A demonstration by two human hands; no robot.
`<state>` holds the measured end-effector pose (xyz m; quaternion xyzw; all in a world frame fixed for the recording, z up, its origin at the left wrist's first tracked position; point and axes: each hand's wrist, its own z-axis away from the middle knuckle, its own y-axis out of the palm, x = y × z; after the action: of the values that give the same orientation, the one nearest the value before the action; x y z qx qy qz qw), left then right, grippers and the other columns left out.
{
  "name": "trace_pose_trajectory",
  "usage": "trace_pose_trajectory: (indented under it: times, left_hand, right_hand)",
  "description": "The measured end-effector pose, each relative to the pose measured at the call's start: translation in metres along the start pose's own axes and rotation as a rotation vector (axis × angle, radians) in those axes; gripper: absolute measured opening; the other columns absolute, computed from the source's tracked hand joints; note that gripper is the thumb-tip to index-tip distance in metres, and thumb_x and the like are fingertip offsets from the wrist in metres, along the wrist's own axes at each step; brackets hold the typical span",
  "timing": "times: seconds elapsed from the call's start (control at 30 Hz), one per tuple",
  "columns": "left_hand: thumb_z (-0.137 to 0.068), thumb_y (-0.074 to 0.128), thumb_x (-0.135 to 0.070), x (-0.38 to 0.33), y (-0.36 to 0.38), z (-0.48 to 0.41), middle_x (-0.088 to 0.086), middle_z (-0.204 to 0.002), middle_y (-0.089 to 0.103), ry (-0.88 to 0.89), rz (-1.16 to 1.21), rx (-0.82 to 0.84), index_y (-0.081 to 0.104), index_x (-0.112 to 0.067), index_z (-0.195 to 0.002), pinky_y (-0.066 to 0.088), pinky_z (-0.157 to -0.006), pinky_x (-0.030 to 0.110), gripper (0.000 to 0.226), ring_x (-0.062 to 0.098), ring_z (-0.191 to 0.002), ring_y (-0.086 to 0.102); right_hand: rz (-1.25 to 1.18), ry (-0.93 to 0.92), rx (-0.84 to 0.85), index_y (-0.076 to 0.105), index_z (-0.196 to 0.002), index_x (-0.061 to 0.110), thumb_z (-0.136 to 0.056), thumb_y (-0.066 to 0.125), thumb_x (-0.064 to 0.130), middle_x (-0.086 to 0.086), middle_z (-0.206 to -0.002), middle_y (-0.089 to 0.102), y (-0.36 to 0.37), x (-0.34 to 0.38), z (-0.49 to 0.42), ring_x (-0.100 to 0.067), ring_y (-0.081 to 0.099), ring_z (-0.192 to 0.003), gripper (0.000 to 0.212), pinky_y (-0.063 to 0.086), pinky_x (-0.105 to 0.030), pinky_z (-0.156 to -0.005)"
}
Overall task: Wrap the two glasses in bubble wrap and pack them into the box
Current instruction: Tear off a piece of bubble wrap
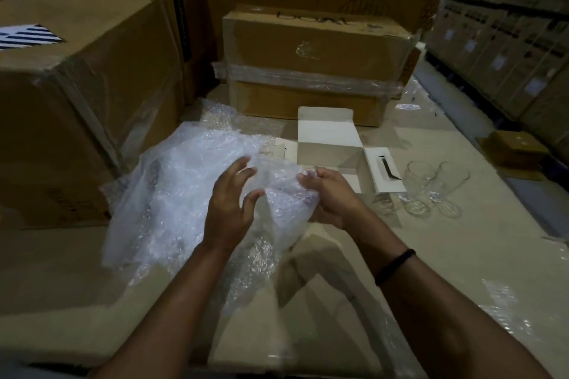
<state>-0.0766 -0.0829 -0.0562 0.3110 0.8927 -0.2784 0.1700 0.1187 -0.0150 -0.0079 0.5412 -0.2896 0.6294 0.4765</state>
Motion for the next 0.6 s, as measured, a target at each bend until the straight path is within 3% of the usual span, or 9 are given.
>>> trace_pose_trajectory:
  times: [0.07, 0.13, 0.23, 0.33, 0.4, 0.47, 0.6]
  left_hand:
    - [-0.086, 0.069, -0.030, -0.009, 0.005, 0.009, 0.013, -0.127, 0.053, -0.066, -0.078, -0.036, 0.051, -0.015, -0.121, 0.035, -0.105, 0.027, 0.042, 0.022, -0.122, 0.046]
    - [-0.085, 0.064, -0.044, -0.021, 0.017, 0.022, 0.011, -0.119, 0.057, -0.062, -0.176, 0.062, 0.056, -0.017, -0.116, 0.033, -0.099, 0.033, 0.042, 0.024, -0.114, 0.049]
    - [-0.083, 0.049, -0.060, -0.044, 0.043, 0.040, 0.007, -0.127, 0.059, -0.092, -0.287, 0.405, 0.064, -0.021, -0.117, 0.032, -0.100, 0.043, 0.054, 0.029, -0.121, 0.052]
    - [-0.081, 0.032, -0.073, -0.062, 0.063, 0.051, 0.001, -0.158, 0.030, -0.187, -0.416, 0.837, 0.045, -0.033, -0.142, 0.009, -0.114, 0.046, 0.074, 0.023, -0.146, 0.021]
    - [-0.087, 0.046, -0.065, -0.070, 0.069, 0.051, -0.003, -0.162, 0.017, -0.183, -0.438, 1.044, 0.037, -0.039, -0.145, 0.000, -0.117, 0.046, 0.064, 0.017, -0.149, 0.009]
    - [-0.087, 0.061, -0.050, -0.077, 0.067, 0.049, -0.005, -0.161, 0.021, -0.218, -0.384, 1.146, 0.045, -0.042, -0.140, 0.003, -0.118, 0.047, 0.056, 0.014, -0.148, 0.014]
    - [-0.077, 0.071, -0.033, -0.092, 0.060, 0.051, -0.008, -0.155, 0.035, -0.287, -0.286, 1.170, 0.059, -0.039, -0.128, 0.016, -0.114, 0.043, 0.053, 0.013, -0.141, 0.031]
  right_hand:
    - [-0.021, -0.019, -0.080, 0.065, -0.110, 0.003, -0.095, 0.060, 0.020, -0.021, -0.109, 0.070, -0.024, 0.006, 0.013, -0.035, 0.070, -0.094, 0.024, 0.058, -0.048, -0.075]
    - [-0.029, -0.011, -0.160, 0.063, -0.114, 0.001, -0.097, 0.056, 0.017, -0.023, -0.111, 0.069, -0.054, 0.007, 0.026, -0.035, 0.069, -0.095, 0.025, 0.057, -0.049, -0.080]
    - [-0.054, -0.033, -0.249, 0.060, -0.114, -0.006, -0.097, 0.053, 0.009, -0.028, -0.114, 0.065, -0.101, 0.002, 0.052, -0.032, 0.068, -0.091, 0.023, 0.057, -0.043, -0.081]
    - [-0.025, -0.047, -0.343, 0.061, -0.111, -0.002, -0.096, 0.056, 0.006, -0.024, -0.106, 0.069, -0.142, -0.008, 0.084, -0.035, 0.069, -0.092, 0.018, 0.057, -0.046, -0.079]
    - [0.076, -0.067, -0.433, 0.060, -0.094, 0.005, -0.092, 0.061, 0.005, -0.022, -0.093, 0.068, -0.170, -0.016, 0.103, -0.035, 0.067, -0.084, 0.003, 0.056, -0.043, -0.073]
    - [0.246, -0.062, -0.541, 0.052, -0.082, 0.013, -0.086, 0.070, 0.008, -0.017, -0.082, 0.060, -0.196, -0.027, 0.111, -0.030, 0.060, -0.074, 0.020, 0.050, -0.040, -0.065]
    - [0.539, 0.020, -0.678, 0.050, -0.108, 0.013, -0.077, 0.082, 0.023, -0.009, -0.094, 0.058, -0.226, -0.040, 0.123, -0.026, 0.058, -0.079, 0.046, 0.050, -0.039, -0.068]
